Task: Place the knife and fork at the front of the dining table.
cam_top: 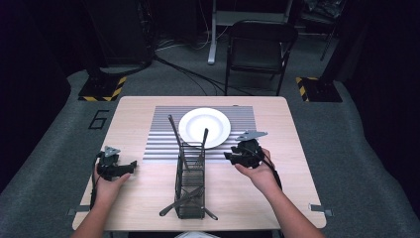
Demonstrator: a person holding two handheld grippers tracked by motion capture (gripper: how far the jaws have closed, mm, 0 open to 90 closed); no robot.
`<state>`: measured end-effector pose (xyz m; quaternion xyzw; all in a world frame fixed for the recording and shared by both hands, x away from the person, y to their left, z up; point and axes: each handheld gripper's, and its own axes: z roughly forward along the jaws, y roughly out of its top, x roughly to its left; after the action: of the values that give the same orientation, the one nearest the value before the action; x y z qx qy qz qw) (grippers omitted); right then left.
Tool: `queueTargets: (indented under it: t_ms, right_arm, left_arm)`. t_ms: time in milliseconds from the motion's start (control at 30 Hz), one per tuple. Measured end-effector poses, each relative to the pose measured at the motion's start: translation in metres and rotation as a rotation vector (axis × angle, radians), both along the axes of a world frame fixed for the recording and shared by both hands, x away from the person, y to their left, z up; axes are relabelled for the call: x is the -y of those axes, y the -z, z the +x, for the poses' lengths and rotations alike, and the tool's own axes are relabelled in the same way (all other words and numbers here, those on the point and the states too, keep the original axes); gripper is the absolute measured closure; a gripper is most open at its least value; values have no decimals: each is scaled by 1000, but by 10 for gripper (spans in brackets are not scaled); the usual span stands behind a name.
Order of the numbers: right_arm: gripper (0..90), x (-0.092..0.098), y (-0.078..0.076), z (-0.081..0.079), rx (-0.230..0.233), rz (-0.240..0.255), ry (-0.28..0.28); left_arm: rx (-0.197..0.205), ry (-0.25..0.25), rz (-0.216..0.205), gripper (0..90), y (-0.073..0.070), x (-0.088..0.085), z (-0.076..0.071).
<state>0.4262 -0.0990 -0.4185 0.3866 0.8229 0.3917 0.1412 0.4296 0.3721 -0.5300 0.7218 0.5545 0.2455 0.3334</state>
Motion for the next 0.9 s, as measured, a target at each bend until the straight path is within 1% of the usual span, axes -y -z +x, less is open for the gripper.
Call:
queueTargets:
  t_ms: [33, 133, 233, 333, 400, 433, 500, 633, 733, 767, 900]
  right_arm:
    - [602, -2, -2, 0, 2, 1, -7]
    - [600, -7, -7, 0, -1, 4, -16]
    - [598, -12, -12, 1, 7, -3, -30]
    - [598, -16, -17, 3, 15, 5, -44]
    - [598, -19, -20, 4, 10, 15, -47]
    - [598, -20, -22, 5, 18, 17, -59]
    - [600, -23, -25, 4, 9, 27, -63]
    - [601, -29, -32, 5, 14, 24, -83]
    - [602, -33, -34, 7, 21, 30, -95]
    - [604, -35, -35, 7, 13, 30, -94]
    - [619, -44, -34, 11, 13, 30, -109]
  left_arm:
    - [-5, 3, 1, 153, 0, 0, 0]
    - [-1, 0, 0, 153, 0, 0, 0]
    - [0, 0, 1, 153, 0, 0, 0]
    - [0, 0, 0, 153, 0, 0, 0]
    - [0, 0, 0, 153, 0, 0, 0]
    - [0, 0, 1, 153, 0, 0, 0]
    - [0, 0, 0, 153, 0, 0, 0]
    - [0, 1, 1, 153, 0, 0, 0]
    - [0, 1, 1, 153, 0, 0, 0]
    - [0, 1, 1, 153, 0, 0, 0]
    - [-6, 7, 2, 154, -1, -1, 0]
